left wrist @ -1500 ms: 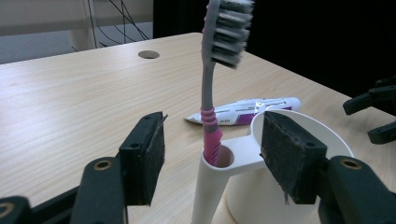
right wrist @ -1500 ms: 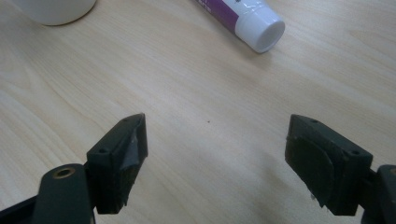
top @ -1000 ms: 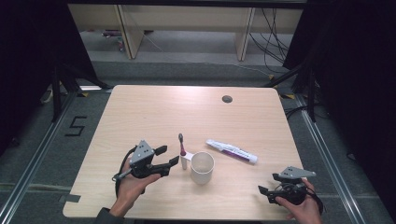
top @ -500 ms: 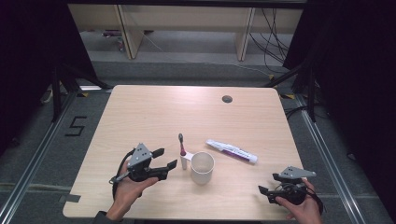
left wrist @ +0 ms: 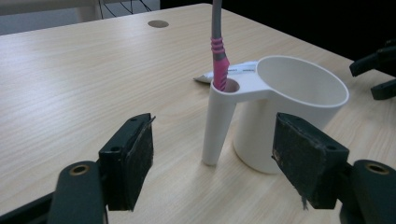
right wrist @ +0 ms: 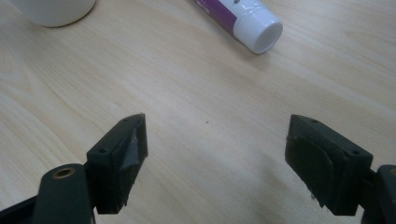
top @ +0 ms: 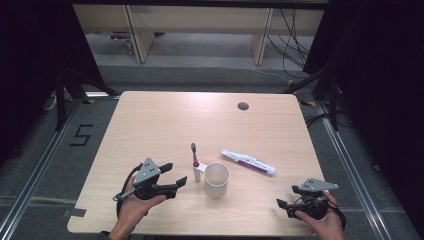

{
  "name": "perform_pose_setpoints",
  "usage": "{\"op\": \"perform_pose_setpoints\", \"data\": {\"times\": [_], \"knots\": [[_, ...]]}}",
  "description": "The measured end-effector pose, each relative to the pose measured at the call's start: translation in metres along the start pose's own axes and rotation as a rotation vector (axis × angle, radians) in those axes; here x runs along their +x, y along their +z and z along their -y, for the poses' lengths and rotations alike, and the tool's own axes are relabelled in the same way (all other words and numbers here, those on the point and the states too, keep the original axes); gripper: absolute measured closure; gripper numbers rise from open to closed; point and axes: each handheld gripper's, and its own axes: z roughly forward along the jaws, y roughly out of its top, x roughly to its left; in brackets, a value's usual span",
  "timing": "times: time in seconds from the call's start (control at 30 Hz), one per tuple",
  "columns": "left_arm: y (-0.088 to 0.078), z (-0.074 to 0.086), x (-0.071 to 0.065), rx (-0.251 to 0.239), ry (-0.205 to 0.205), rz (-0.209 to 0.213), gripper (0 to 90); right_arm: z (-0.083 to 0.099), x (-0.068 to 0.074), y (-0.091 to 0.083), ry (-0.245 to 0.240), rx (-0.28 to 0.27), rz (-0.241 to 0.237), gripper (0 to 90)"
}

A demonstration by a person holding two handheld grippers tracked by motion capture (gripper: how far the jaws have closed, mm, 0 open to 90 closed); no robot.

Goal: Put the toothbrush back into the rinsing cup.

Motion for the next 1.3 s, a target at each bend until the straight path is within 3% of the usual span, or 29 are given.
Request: {"op": "perform_pose_setpoints", "data": {"times": [0.27,0.5,0.67,1.0,1.03,1.1,1.23,1.3], "knots": [[-0.003,0.009,-0.003,0.016,-0.008,0.021,26.1,0.000,0.001,0.000,0.009,0.005,-0.001,21.9],[-0.006,0.019,-0.006,0.047,-0.006,0.011,24.6,0.000,0.001,0.000,0.014,0.000,-0.008,21.9],[-0.007,0.025,-0.009,0.061,-0.007,0.010,23.9,0.000,-0.003,0.000,-0.020,-0.007,-0.001,21.9],[-0.011,0.035,-0.019,0.111,0.028,0.025,20.4,0.001,-0.004,0.001,-0.025,-0.009,-0.010,21.9],[-0.011,0.037,-0.021,0.109,0.031,0.031,20.1,0.001,-0.001,0.001,0.006,0.001,-0.012,21.9],[-0.012,0.038,-0.022,0.118,0.039,0.036,19.5,0.001,-0.003,0.001,-0.023,-0.007,-0.003,21.9],[-0.014,0.045,-0.026,0.154,0.062,0.036,18.8,0.001,-0.002,0.000,-0.020,-0.006,0.005,21.9],[-0.013,0.047,-0.028,0.150,0.053,0.032,18.5,0.001,-0.002,0.000,-0.020,-0.006,0.003,21.9]]}}
